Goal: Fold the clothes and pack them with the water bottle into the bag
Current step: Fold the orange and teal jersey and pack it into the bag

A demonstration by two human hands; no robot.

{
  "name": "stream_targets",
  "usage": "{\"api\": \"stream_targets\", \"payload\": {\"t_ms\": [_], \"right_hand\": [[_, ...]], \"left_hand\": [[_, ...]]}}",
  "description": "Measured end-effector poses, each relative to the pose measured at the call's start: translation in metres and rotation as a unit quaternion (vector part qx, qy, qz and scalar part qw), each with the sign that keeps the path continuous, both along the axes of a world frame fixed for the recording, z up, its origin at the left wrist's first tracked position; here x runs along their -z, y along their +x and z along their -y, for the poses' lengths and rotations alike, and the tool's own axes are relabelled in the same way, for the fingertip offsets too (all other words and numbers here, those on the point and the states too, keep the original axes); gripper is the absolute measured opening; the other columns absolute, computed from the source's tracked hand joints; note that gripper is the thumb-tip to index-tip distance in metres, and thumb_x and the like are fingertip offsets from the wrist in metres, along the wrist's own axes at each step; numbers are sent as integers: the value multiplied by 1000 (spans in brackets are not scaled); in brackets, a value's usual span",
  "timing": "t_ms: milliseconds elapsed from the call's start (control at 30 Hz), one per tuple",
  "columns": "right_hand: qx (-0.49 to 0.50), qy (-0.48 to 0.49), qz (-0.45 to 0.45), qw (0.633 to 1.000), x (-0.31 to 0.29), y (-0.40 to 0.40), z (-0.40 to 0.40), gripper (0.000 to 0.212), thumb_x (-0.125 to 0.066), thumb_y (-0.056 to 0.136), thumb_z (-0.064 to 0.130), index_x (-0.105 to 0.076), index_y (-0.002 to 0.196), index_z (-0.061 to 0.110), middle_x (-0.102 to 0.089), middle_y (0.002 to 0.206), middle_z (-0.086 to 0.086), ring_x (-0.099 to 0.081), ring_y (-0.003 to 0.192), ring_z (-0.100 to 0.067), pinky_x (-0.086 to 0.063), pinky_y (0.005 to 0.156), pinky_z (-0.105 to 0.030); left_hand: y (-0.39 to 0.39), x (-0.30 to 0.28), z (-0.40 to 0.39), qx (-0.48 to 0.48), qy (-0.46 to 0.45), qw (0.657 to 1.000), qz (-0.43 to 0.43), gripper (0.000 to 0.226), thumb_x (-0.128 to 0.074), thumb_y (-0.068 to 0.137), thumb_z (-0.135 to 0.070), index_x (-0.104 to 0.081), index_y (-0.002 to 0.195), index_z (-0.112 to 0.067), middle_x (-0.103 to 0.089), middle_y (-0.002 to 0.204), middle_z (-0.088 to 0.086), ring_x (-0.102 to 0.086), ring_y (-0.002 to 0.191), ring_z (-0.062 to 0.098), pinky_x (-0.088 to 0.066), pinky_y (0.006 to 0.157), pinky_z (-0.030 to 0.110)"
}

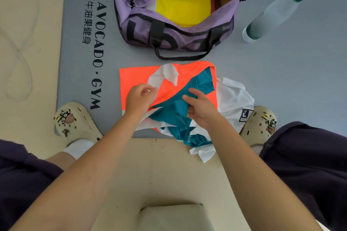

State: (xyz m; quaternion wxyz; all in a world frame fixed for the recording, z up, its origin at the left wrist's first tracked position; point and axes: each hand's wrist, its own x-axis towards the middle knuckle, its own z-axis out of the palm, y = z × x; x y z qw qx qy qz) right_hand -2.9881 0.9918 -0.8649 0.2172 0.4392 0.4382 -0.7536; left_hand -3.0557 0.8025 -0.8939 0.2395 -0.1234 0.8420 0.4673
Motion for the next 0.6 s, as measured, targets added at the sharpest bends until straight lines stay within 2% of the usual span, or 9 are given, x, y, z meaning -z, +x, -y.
{"api": "stream_targets", "payload": {"t_ms": [67,133,167,233,300,400,500,533,600], "right_hand": [[46,-12,-25,999,3,-14,3,21,-54,98,8,-57,113,23,-70,90,-5,-71,67,-15,-57,58,-28],[69,-57,-18,996,6,-26,6,15,-51,99,12,-60,111,15,-68,102,-10,-73,79,-21,-59,67,-30],[69,-75,-7,995,8,-30,7,15,-52,99,16,-60,112,13,-67,110,-11,-73,86,-25,-59,73,-32],[26,-61,7,998,12,-34,13,20,-57,97,22,-57,115,14,-64,120,-11,-70,96,-29,-58,78,-34],[-47,68,13,996,18,-34,18,32,-67,90,27,-51,115,17,-61,116,-9,-66,95,-23,-56,72,-29],[-133,313,-16,940,25,-26,20,52,-81,77,35,-44,107,14,-54,87,3,-55,73,-7,-47,60,-16],[-228,376,-9,898,33,-13,20,55,-85,70,42,-49,99,12,-56,77,7,-53,68,-4,-42,61,-20],[-258,384,0,887,36,-11,20,49,-84,71,42,-51,93,12,-55,74,7,-52,66,-5,-40,61,-21],[-287,391,-5,875,38,-8,20,39,-79,79,37,-49,72,12,-48,62,3,-45,57,-12,-34,56,-24]], "left_hand": [[-7,4,9,-11,-17,1000,-1,17,-68,84,-37,-72,85,-20,-70,95,-3,-63,89,14,-44,78,26],[-7,6,14,-12,10,999,35,28,-70,78,-47,-70,77,-19,-66,77,-9,-59,74,10,-44,73,27],[-6,6,14,-10,37,998,59,33,-71,73,-53,-69,73,-20,-64,71,-10,-56,70,9,-45,71,28],[-1,11,12,29,67,993,93,32,-77,69,-55,-70,77,-24,-65,76,-8,-57,71,8,-47,69,25],[3,20,9,83,65,989,106,25,-82,73,-42,-70,87,-24,-63,83,-6,-58,77,10,-48,71,25],[5,29,6,103,-13,994,37,21,-80,78,-31,-67,93,-23,-59,87,-5,-57,83,16,-45,72,24],[3,32,13,58,-147,985,-76,43,-76,76,-36,-63,113,-19,-57,107,3,-52,105,25,-43,91,37],[1,33,15,46,-148,986,-68,52,-76,76,-38,-59,121,-19,-57,112,4,-52,109,26,-43,95,40],[-3,32,16,26,-93,995,6,60,-76,77,-41,-53,130,-22,-58,109,0,-55,104,22,-45,92,37]]}}
